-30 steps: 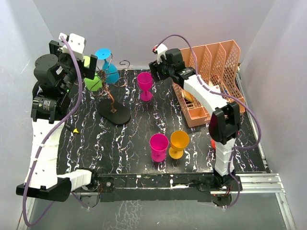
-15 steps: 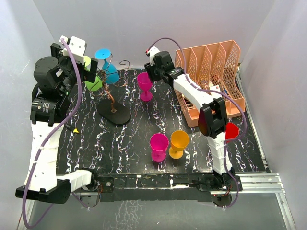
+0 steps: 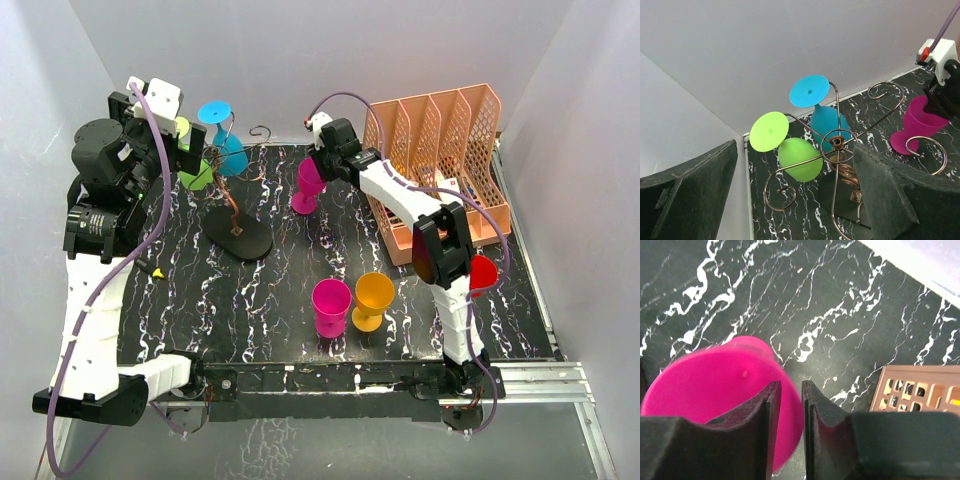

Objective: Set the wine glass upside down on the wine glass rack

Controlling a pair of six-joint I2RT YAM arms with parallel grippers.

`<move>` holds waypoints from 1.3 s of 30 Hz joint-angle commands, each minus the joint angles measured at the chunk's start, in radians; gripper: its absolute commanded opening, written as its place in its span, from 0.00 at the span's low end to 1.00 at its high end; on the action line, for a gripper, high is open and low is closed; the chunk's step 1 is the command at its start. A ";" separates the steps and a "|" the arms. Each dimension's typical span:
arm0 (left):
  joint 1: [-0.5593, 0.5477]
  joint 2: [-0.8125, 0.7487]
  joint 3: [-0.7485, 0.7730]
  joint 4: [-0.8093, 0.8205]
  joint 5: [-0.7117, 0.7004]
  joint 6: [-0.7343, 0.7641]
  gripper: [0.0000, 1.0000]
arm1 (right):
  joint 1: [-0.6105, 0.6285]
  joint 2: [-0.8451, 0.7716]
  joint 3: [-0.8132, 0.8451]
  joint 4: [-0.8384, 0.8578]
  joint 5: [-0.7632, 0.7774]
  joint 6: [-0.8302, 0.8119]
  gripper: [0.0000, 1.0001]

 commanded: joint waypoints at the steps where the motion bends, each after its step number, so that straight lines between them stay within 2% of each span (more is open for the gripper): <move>1: 0.007 -0.032 -0.014 0.004 0.010 0.003 0.97 | 0.003 -0.095 -0.052 0.034 0.004 -0.016 0.25; 8: 0.008 -0.030 -0.017 -0.003 0.014 0.013 0.97 | -0.005 -0.180 -0.100 0.056 0.000 -0.023 0.12; 13: 0.007 -0.024 -0.023 -0.003 0.037 0.006 0.97 | -0.015 -0.250 -0.112 0.056 -0.019 -0.040 0.08; 19: 0.007 -0.011 -0.021 -0.005 0.150 -0.072 0.95 | -0.027 -0.388 -0.142 0.055 -0.048 -0.088 0.08; 24: -0.001 0.032 0.005 -0.010 0.277 -0.174 0.89 | -0.026 -0.540 -0.167 0.056 -0.020 -0.131 0.08; 31: -0.049 0.122 0.075 0.011 0.355 -0.352 0.80 | -0.027 -0.753 -0.236 0.094 0.009 -0.146 0.08; 39: -0.139 0.231 0.166 0.069 0.470 -0.533 0.80 | -0.055 -0.874 -0.227 0.049 -0.090 -0.096 0.08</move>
